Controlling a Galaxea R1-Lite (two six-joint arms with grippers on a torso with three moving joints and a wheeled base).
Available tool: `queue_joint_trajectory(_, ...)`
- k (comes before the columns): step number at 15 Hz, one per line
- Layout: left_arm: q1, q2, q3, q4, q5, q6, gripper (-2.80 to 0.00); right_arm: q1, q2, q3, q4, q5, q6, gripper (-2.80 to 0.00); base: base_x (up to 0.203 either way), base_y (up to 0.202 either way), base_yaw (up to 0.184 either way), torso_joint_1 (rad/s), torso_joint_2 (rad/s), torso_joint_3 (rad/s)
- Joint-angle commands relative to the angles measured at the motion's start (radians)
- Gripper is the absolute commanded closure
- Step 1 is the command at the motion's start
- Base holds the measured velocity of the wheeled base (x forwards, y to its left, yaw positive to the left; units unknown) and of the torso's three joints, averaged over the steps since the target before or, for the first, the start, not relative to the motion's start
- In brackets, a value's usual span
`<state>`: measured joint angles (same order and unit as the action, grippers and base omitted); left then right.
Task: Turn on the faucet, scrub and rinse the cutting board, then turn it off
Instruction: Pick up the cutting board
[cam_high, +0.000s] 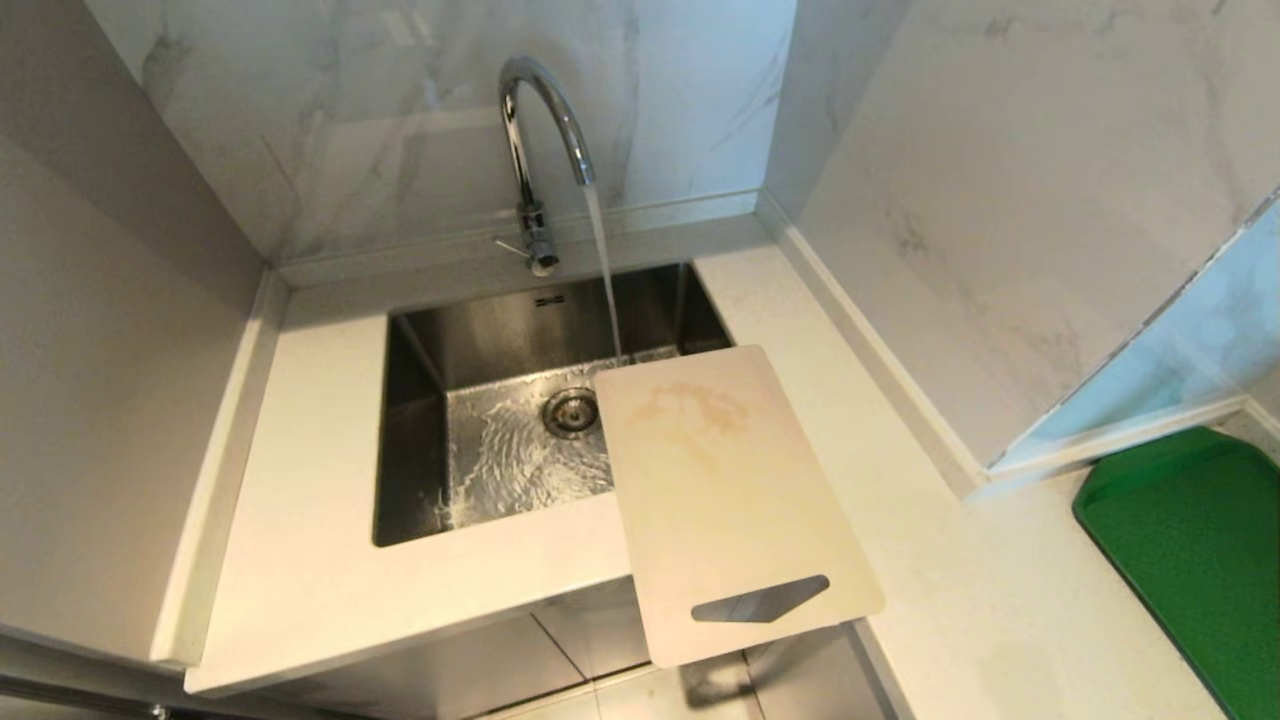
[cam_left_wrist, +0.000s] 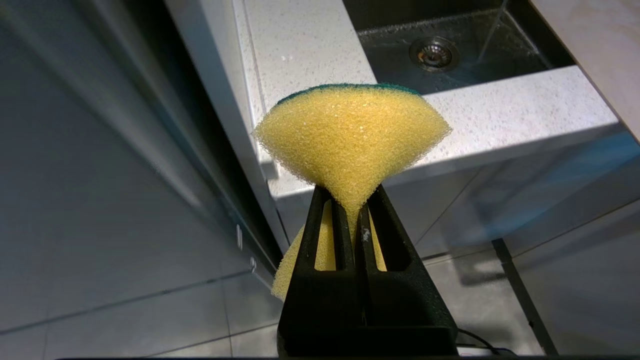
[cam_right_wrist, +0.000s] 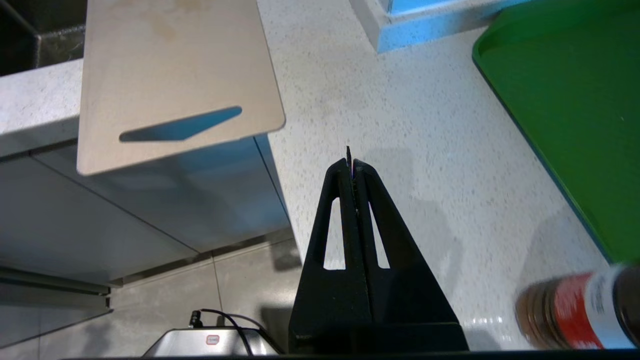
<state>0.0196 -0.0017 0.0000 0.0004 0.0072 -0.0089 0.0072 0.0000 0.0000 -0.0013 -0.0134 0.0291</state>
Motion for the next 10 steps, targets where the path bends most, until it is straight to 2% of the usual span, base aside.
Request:
queue_joint_trajectory(1, 0.000, -0.001, 0.002, 0.000, 0.000, 0.000, 0.00, 0.000, -0.002, 0.002, -0.002, 0.000, 0.000, 0.00, -0.206, 0.000, 0.014, -0.002, 0.01, -0.002)
queue_joint_trajectory(4, 0.000, -0.003, 0.002, 0.000, 0.000, 0.000, 0.00, 0.000, -0.002, 0.002, 0.000, 0.000, 0.000, 0.00, -0.191, 0.000, 0.016, 0.001, 0.01, -0.001)
queue_joint_trajectory(10, 0.000, -0.003, 0.002, 0.000, 0.000, 0.000, 0.00, 0.000, -0.002, 0.002, 0.000, 0.000, -0.006, 0.00, -0.011, 0.000, 0.002, 0.003, 0.00, -0.001)
